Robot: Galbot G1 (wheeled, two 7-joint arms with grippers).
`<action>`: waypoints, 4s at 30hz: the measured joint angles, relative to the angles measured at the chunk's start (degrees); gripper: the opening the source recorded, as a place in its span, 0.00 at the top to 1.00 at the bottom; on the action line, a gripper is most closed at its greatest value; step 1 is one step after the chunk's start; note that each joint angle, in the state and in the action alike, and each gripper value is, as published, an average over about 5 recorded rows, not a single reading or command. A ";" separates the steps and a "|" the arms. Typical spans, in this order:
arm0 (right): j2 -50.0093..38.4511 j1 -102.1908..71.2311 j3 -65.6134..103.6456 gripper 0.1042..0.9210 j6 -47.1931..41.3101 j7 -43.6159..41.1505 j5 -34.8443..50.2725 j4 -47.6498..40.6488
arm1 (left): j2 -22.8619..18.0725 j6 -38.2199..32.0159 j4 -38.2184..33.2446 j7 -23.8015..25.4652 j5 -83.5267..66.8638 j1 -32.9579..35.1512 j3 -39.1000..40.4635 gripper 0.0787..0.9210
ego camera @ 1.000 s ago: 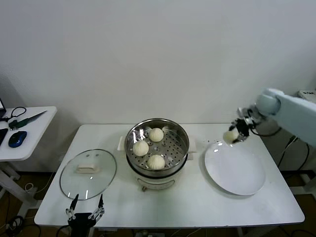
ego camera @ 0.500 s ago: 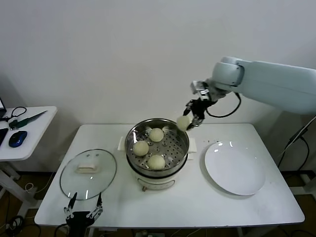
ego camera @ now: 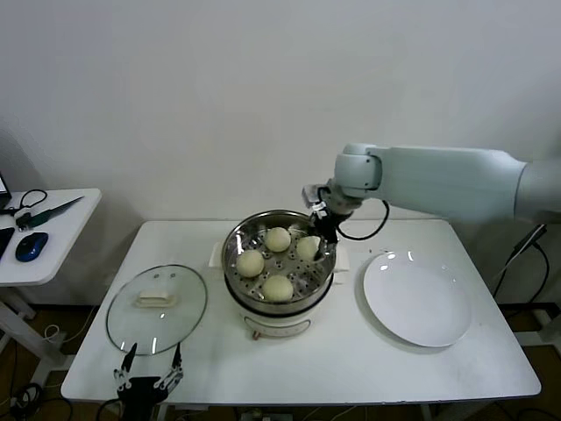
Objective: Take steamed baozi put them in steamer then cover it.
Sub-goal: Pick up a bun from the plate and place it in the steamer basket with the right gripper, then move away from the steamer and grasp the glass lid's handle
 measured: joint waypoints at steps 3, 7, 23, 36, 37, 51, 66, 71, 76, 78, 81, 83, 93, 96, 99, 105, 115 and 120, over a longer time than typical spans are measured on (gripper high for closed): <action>0.31 -1.44 0.10 0.38 -0.45 0.54 -0.90 -0.28 | -0.02 0.07 -0.02 0.02 0.08 -0.13 0.08 0.12; 0.58 -2.91 0.24 0.38 -0.87 1.09 -1.95 -0.70 | -0.02 0.13 -0.07 0.03 0.09 -0.18 0.07 0.12; -0.67 -1.40 1.83 0.12 0.89 -0.04 -0.87 -0.32 | 0.06 1.13 -0.92 -0.27 -0.77 -0.05 -0.30 0.12; -12.51 -4.14 18.64 0.12 0.75 10.59 6.61 2.71 | 1.81 2.77 -1.67 0.50 -2.58 -1.69 -1.31 0.12; -13.92 -5.82 21.17 0.12 0.78 12.52 6.60 3.08 | 2.02 2.78 -1.75 0.59 -2.76 -1.90 -1.43 0.12; -31.52 -46.35 65.65 0.12 6.47 32.69 1.88 10.64 | 6.13 1.51 -0.80 2.92 -3.67 -5.49 -2.10 0.12; -21.95 -100.71 113.90 0.12 21.32 39.76 -5.30 15.59 | 9.72 -4.82 2.47 2.76 2.10 -8.09 -2.71 0.12; -15.39 -113.96 120.46 0.12 27.01 40.52 -8.58 15.88 | 10.59 -6.81 3.84 -0.29 6.21 -9.22 -3.06 0.12; -9.28 -123.20 123.73 0.12 31.39 41.30 -11.64 15.70 | 11.61 -8.13 6.17 -5.54 16.46 -10.57 -4.35 0.12; -7.06 -125.56 124.44 0.12 32.61 41.61 -12.70 15.74 | 12.09 -8.32 7.45 -7.69 21.99 -11.13 -4.54 0.12; -3.89 -128.05 125.05 0.12 34.02 42.12 -14.46 16.00 | 12.69 -8.15 9.73 -10.58 31.12 -12.03 -4.53 0.12; -1.94 -129.32 125.25 0.12 34.80 42.42 -15.69 16.18 | 12.91 -7.64 11.46 -12.21 37.36 -12.65 -4.36 0.12; 4.67 -133.12 125.81 0.12 37.65 43.66 -20.36 16.72 | 12.61 -3.28 21.82 -16.61 60.55 -17.57 -3.88 0.12; 5.93 -133.99 126.12 0.12 38.28 43.99 -21.29 16.89 | 12.41 -2.05 24.70 -17.43 64.71 -19.40 -3.54 0.12; 6.85 -134.75 126.44 0.12 38.75 44.22 -21.90 17.17 | 12.26 -1.22 27.37 -18.18 68.01 -21.19 -3.26 0.12; 8.26 -135.88 127.05 0.12 39.30 44.63 -22.70 17.83 | 12.21 -0.25 31.90 -18.92 72.63 -24.69 -2.50 0.12; 9.85 -137.45 127.91 0.12 40.14 45.36 -23.49 18.57 | 12.20 0.21 37.10 -20.17 77.10 -29.37 -1.12 0.12; 10.47 -137.88 128.14 0.12 40.46 45.70 -23.86 18.86 | 12.53 0.41 39.12 -20.69 78.30 -31.53 -0.66 0.12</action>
